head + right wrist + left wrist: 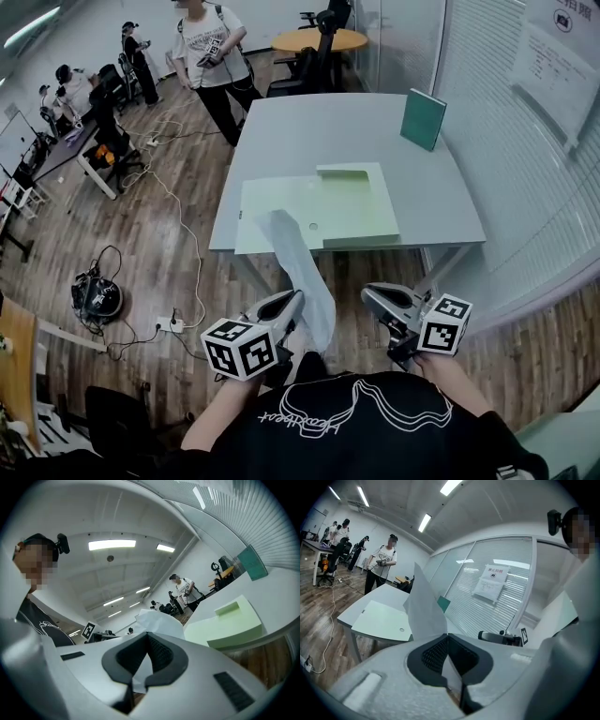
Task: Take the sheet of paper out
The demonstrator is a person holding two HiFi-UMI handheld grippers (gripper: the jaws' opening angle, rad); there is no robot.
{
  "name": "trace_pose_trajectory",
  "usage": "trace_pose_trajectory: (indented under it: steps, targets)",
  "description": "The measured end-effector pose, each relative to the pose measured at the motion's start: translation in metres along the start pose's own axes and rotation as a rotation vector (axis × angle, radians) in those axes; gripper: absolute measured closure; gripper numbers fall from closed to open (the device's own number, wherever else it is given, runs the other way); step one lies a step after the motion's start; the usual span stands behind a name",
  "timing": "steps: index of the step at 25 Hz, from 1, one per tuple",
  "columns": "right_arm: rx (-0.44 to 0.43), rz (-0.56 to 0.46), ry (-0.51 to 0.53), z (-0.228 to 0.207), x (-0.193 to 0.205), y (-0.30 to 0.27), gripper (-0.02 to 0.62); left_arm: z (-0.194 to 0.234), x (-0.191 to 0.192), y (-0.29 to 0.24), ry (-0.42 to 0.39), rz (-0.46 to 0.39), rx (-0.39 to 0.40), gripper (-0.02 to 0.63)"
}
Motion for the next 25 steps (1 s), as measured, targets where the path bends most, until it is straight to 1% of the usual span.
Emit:
trace_pose_trajectory:
  steps: [5,9,14,20,25]
  targets:
    - [0.003,0.0,0.031,0.019,0.004,0.016,0.588,-0.023,0.012,0.01,-0.013,-0.005,0.026,0.592]
    - [0.008,0.019,0.052,0.026,0.008,0.03,0.588,-0.036,0.022,0.011,-0.017,-0.014,0.035,0.592]
    - [0.022,0.022,0.062,0.031,0.008,0.044,0.588,-0.048,0.03,0.011,-0.016,-0.02,0.051,0.592]
    - [0.013,0.008,0.08,0.041,0.011,0.053,0.588,-0.059,0.036,0.015,-0.028,-0.031,0.072,0.592]
    - [0.029,0.021,0.091,0.048,0.014,0.06,0.588,-0.064,0.043,0.02,-0.033,-0.03,0.079,0.592]
Point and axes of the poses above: the fingertips, and each gripper's own axes: y backward along the fingers, z to its left, x out of its underside, the point moved 8 cm from there along y, backward along the fingers, and after that the axes turned 9 degrees about y, right-handed, at the moved point
